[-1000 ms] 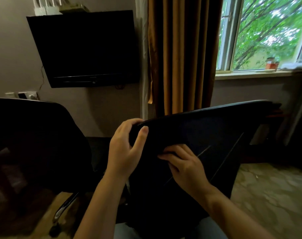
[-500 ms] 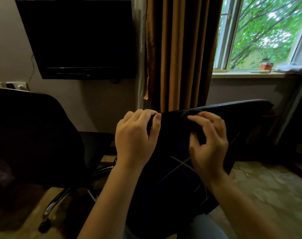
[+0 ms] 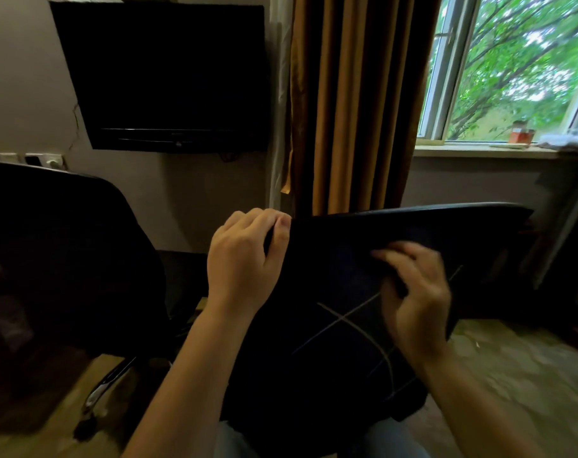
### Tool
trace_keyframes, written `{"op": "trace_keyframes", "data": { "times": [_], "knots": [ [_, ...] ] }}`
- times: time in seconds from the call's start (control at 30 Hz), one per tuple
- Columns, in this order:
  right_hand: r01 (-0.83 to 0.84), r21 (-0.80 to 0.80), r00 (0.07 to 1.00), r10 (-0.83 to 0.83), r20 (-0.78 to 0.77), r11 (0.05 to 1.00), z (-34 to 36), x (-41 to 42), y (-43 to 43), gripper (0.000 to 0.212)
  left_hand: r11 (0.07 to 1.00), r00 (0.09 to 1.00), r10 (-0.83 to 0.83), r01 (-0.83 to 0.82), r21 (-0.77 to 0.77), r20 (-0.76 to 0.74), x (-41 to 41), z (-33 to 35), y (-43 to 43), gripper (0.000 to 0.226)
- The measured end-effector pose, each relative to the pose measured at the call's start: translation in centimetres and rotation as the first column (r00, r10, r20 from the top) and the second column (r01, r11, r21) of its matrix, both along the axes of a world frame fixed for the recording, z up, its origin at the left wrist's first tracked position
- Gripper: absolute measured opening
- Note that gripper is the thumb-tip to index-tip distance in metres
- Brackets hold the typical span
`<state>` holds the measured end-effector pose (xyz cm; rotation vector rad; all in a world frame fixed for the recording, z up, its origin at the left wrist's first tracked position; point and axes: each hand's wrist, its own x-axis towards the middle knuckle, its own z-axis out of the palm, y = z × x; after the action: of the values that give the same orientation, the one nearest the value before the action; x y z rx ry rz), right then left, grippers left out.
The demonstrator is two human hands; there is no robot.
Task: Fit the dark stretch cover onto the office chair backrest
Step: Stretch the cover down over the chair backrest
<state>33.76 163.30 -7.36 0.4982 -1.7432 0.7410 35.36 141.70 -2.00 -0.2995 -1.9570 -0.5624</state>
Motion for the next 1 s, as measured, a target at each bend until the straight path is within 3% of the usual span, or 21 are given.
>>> {"op": "trace_keyframes", "data": {
  "times": [0.1,0.17,0.4,0.53,0.63,0.83,1.0],
  "knots": [
    [0.046,-0.131,0.996,-0.055,-0.068,0.99,3.3,0.5,0.0,0.025,1.0,1.0,0.017,-0.018,0.016,0.009,0.1,0.0,-0.1,0.038],
    [0.001,-0.113,0.996,-0.011,-0.089,0.994,4.3,0.9,-1.5,0.026,0.999,1.0,0.029,-0.029,0.024,0.011,0.2,0.1,-0.1,0.039],
    [-0.062,0.281,0.997,0.074,-0.031,0.958,-2.3,0.0,-5.1,0.02,1.0,0.999,0.016,-0.016,0.014,0.039,0.1,0.2,-0.9,0.037],
    [-0.099,0.355,0.995,0.088,0.048,0.93,-4.6,-0.9,-3.2,0.022,1.0,1.0,-0.008,0.008,0.005,0.03,0.0,0.1,-1.3,0.036],
    [-0.07,0.327,0.997,0.059,0.045,0.942,-3.2,-0.6,-1.3,0.024,1.0,1.0,-0.003,0.003,0.002,0.012,-0.1,0.1,-1.5,0.036],
    [0.035,0.063,0.998,-0.031,-0.062,0.997,2.2,0.3,-0.2,0.022,1.0,1.0,0.004,-0.004,0.022,-0.005,-0.6,-0.1,-1.8,0.034],
    [-0.021,0.096,0.998,0.026,-0.051,0.995,2.0,0.8,-3.2,0.02,1.0,1.0,0.017,-0.017,0.024,-0.007,-0.5,0.0,-2.2,0.033]
  ]
}}
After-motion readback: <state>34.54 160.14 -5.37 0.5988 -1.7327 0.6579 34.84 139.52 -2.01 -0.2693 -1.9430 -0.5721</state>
